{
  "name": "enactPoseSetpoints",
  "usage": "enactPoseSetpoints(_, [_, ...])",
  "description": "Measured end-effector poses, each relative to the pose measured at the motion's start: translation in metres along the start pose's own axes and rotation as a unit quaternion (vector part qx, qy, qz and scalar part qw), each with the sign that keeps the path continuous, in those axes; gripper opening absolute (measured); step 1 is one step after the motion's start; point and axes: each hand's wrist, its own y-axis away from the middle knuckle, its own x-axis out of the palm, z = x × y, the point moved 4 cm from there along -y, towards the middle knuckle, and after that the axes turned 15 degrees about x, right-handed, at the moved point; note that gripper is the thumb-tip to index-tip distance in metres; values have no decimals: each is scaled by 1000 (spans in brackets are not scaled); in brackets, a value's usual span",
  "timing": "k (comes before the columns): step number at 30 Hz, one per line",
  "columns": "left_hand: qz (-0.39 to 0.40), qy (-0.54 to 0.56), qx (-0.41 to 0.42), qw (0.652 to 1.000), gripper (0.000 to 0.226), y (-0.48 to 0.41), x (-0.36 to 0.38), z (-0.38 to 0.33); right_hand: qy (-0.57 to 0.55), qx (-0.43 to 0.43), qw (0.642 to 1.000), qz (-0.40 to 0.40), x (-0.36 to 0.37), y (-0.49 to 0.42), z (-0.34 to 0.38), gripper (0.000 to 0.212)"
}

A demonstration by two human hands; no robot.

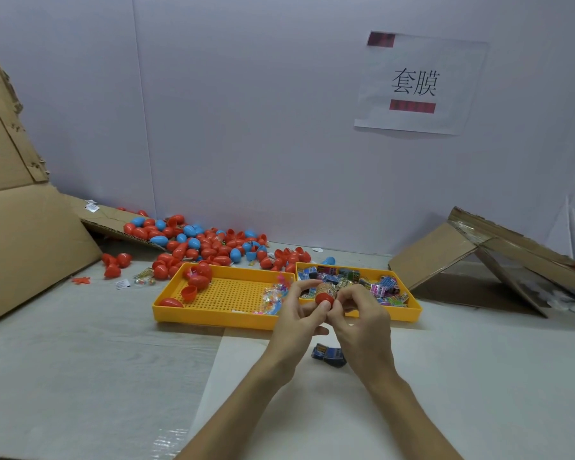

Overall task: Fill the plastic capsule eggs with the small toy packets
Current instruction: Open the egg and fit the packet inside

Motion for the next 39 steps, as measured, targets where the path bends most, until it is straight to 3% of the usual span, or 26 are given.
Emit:
enactPoseSetpoints(3, [-3, 16, -5, 1000, 30, -1, -1, 1, -13, 7, 1000, 9, 1, 1, 1, 16])
enactPoseSetpoints(8, [4, 79, -29, 996, 26, -2, -3, -1, -171, 132, 975, 52, 2, -2, -5, 10])
enactPoseSetpoints(13, [19, 75, -34, 996, 27, -2, -2, -1, -206, 183, 957, 94, 4, -7, -12, 8])
enactPoseSetpoints(19, [43, 93, -43, 994, 27, -1, -1, -2, -288, 272, 904, 163, 7, -9, -20, 7])
enactPoseSetpoints(39, [53, 112, -44, 991, 29, -1, 0, -4, -356, 292, 867, 191, 6, -11, -21, 31])
